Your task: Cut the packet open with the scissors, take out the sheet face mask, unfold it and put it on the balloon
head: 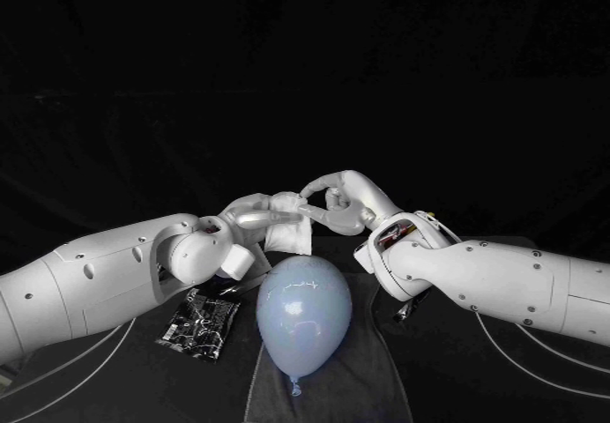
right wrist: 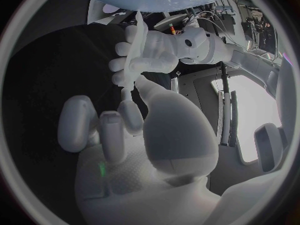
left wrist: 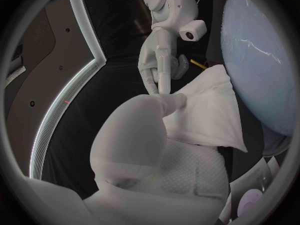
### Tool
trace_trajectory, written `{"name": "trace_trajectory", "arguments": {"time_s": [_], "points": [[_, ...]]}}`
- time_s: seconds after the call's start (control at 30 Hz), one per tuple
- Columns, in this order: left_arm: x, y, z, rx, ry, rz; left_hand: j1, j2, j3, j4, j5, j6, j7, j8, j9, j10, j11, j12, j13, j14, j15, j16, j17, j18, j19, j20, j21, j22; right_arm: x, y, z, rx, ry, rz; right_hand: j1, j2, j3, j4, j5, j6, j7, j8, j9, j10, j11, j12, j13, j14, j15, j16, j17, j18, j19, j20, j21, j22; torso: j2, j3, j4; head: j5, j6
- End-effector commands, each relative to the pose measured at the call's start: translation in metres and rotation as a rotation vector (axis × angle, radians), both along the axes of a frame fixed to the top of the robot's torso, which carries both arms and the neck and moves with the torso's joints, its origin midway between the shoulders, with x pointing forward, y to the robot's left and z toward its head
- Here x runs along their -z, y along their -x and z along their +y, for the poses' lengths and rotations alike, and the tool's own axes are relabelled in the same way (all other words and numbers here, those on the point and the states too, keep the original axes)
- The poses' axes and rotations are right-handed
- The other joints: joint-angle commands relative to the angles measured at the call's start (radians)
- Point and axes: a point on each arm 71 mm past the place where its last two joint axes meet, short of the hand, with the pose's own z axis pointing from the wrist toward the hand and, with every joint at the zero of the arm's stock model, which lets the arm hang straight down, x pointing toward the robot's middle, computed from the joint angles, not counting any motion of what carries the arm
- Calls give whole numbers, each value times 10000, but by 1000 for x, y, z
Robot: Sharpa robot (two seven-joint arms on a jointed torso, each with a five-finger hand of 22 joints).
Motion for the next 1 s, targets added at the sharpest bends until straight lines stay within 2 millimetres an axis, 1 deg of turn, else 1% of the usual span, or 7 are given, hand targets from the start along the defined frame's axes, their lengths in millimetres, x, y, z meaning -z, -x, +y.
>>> {"name": "trace_trajectory", "arguments": {"time_s": [0.03,0.27,0.33,0.4,0.63,0.8,1.0], "points": [[-1,1,-3,209,157,-15,-117,15,-10,-45,17,-57,47,8,17,-65,8,-56,-11,3,-36,-43,9,102,44,5,47,-14,1,0,1,-69,113,127,-69,30,-6,57,35,50,-5,59,12,-6,-5,45,171,788,46,60,1823,-47,-4,80,13,1696,2,0,-2,-7,-3],[-2,1,-3,206,158,-16,-118,19,-9,-53,17,-57,47,8,17,-65,8,-55,-10,6,-37,-44,11,101,51,2,48,-16,1,0,1,-29,40,36,58,134,18,29,35,226,-73,168,53,38,-63,119,215,801,-2,81,1860,-54,18,52,90,1712,-3,2,-8,-6,-15],[-2,1,-3,203,157,-16,-118,19,-9,-53,17,-57,47,8,17,-65,8,-55,-10,6,-37,-44,11,101,51,2,48,-16,0,0,0,10,-49,-75,243,266,104,-55,37,519,-192,366,135,185,-159,314,360,840,-70,137,1971,-89,96,13,311,1765,-2,1,-4,-12,-8],[-2,1,-3,201,156,-16,-118,19,-9,-53,17,-57,47,8,17,-65,8,-55,-10,6,-37,-44,11,101,51,2,48,-16,-1,1,-1,44,-134,-186,302,302,129,-89,37,613,-244,443,168,270,-204,421,439,863,-110,170,2038,-111,145,-17,444,1797,-3,2,-2,-14,-10],[-1,1,-2,194,152,-13,-123,22,-10,-61,17,-58,48,10,18,-65,8,-55,-10,10,-37,-45,13,100,59,1,49,-18,-2,1,-3,161,-280,-403,579,436,263,-315,38,1083,-555,945,399,568,-472,762,691,952,-343,297,2299,-191,320,-223,915,1905,-2,5,-5,-11,-20],[-1,1,-2,191,150,-10,-123,22,-10,-61,17,-58,48,10,18,-65,8,-55,-10,10,-37,-45,13,100,59,1,49,-18,-2,1,-5,254,-310,-477,653,486,328,-387,38,1122,-625,1078,469,611,-537,799,722,966,-405,317,2344,-206,348,-287,996,1922,-1,3,-5,-6,-25],[-1,1,-2,196,150,-5,-123,22,-10,-61,17,-58,48,10,18,-65,8,-55,-10,10,-37,-45,13,100,59,1,49,-18,-2,1,-5,263,-300,-482,678,505,356,-413,38,1117,-641,1114,490,620,-554,804,727,970,-423,322,2354,-211,358,-306,1023,1928,2,0,1,-13,-19]]}}
